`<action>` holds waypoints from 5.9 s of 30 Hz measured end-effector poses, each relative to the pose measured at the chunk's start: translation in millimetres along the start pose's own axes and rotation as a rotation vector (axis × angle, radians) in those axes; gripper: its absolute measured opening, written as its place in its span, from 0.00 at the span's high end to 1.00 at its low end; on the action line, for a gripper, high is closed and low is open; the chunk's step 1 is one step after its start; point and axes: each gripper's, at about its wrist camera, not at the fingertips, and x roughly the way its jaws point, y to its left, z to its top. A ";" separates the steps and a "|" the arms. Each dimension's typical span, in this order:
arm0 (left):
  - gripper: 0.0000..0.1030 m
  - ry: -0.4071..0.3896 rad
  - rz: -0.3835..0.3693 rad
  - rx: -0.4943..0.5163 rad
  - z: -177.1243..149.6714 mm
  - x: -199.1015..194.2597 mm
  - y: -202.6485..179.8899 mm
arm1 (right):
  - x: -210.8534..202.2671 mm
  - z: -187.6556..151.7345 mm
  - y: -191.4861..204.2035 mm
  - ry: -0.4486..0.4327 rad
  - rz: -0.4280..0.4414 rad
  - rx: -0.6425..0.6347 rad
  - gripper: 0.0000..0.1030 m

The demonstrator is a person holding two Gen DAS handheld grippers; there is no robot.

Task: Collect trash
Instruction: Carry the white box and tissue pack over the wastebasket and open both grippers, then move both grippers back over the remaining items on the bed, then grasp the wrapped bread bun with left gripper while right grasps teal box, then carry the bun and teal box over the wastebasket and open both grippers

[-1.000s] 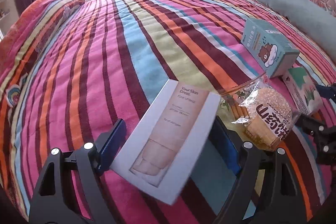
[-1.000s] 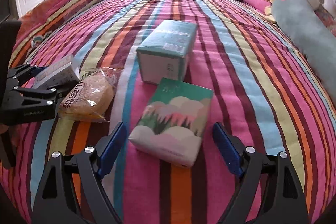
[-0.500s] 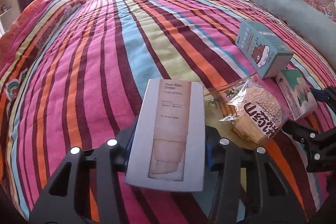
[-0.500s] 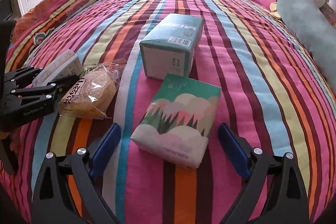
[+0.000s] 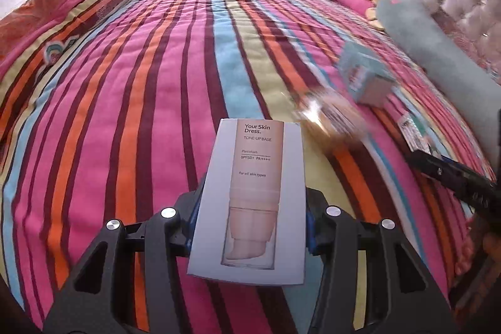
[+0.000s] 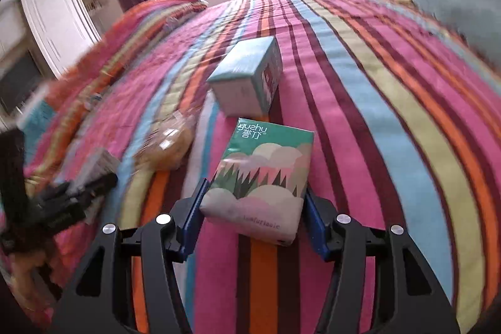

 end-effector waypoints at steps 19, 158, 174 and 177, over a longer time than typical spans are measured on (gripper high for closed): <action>0.53 -0.097 -0.193 0.080 -286.2 -245.6 -83.5 | -254.7 -293.7 36.4 0.048 0.235 -0.096 0.48; 0.09 0.002 0.283 -0.233 61.8 89.2 -79.7 | 98.0 96.9 10.8 0.059 -0.234 -0.200 0.25; 0.46 -0.074 0.140 -0.240 27.4 38.6 -61.3 | 48.9 61.2 -1.8 -0.001 -0.198 -0.183 0.55; 0.46 -0.099 0.139 -0.209 9.4 12.2 -63.6 | 4.6 32.9 -5.4 -0.037 -0.142 -0.156 0.55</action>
